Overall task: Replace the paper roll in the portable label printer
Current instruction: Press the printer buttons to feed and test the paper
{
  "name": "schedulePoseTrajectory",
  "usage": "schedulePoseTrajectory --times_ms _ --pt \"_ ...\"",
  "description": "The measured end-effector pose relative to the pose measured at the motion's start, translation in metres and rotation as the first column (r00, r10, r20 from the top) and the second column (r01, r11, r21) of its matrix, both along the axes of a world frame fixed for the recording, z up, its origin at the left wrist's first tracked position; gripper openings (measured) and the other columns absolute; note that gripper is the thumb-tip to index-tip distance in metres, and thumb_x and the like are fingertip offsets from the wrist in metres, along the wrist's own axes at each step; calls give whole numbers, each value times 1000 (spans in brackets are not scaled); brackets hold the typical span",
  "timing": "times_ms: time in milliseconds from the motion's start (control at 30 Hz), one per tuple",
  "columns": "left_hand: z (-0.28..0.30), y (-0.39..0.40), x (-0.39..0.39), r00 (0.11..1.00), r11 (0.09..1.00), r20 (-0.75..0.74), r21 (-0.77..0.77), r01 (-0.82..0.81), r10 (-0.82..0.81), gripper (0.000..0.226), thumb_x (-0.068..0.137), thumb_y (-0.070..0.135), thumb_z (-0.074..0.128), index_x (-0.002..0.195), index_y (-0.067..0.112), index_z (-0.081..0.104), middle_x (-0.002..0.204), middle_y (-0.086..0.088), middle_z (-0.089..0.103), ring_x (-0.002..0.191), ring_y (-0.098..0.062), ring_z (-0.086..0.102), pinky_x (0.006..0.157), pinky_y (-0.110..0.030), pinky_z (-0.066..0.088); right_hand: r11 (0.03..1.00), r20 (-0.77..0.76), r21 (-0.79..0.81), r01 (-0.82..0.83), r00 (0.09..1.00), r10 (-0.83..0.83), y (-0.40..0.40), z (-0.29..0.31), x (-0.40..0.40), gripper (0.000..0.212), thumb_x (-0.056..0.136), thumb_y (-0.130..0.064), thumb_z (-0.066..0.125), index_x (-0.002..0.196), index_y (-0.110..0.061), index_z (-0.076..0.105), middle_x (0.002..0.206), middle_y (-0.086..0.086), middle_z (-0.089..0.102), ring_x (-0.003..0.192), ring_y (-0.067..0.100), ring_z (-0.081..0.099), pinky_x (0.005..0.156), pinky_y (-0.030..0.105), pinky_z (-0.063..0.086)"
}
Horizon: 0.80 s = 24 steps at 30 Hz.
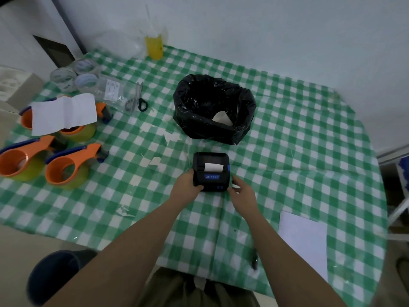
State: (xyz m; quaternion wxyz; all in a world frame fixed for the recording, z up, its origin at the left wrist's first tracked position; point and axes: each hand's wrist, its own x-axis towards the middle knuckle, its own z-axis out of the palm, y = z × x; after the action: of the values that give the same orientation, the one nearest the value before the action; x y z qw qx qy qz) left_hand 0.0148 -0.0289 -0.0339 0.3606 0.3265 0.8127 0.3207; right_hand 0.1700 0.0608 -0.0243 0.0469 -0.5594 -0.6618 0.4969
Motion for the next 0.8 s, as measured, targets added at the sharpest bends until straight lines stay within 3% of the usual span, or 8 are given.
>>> schedulePoseTrajectory --times_ms 233,367,533,700,800 --pt "-3 0 0 1000 1000 8 14 -7 7 41 77 7 69 116 3 57 117 -19 65 110 -31 61 91 -38 50 1000 -20 19 4 1000 -3 1 -7 9 45 94 -15 51 138 -14 43 136 6 54 105 19 58 89 35 51" --pt "-2 1 1 1000 1000 6 6 -16 16 43 77 7 70 117 3 57 118 -19 65 110 -31 61 90 -33 48 1000 -35 -2 12 999 -12 1 -12 19 43 94 -13 50 136 -16 45 134 5 54 94 15 56 71 29 49" --pt "-3 1 1 1000 1000 17 0 -20 20 43 77 7 70 118 5 57 119 -16 65 111 -28 60 91 -31 47 1000 -32 -8 18 999 -18 3 -16 23 39 94 -15 50 133 -17 49 130 7 58 90 15 57 71 30 50" --pt "-2 2 0 1000 1000 -5 -2 -8 8 44 77 8 70 118 4 57 119 -17 65 110 -28 61 89 -27 45 1000 -25 -18 15 1000 -15 2 -18 21 37 93 -13 49 131 -17 51 128 8 59 80 15 58 56 20 45" --pt "-3 1 1 1000 1000 -7 -1 -9 9 45 77 8 70 120 5 56 119 -16 65 110 -28 61 88 -25 43 1000 -18 -16 8 1000 -9 1 -18 20 37 93 -12 48 130 -16 51 127 8 59 84 17 59 56 19 44"
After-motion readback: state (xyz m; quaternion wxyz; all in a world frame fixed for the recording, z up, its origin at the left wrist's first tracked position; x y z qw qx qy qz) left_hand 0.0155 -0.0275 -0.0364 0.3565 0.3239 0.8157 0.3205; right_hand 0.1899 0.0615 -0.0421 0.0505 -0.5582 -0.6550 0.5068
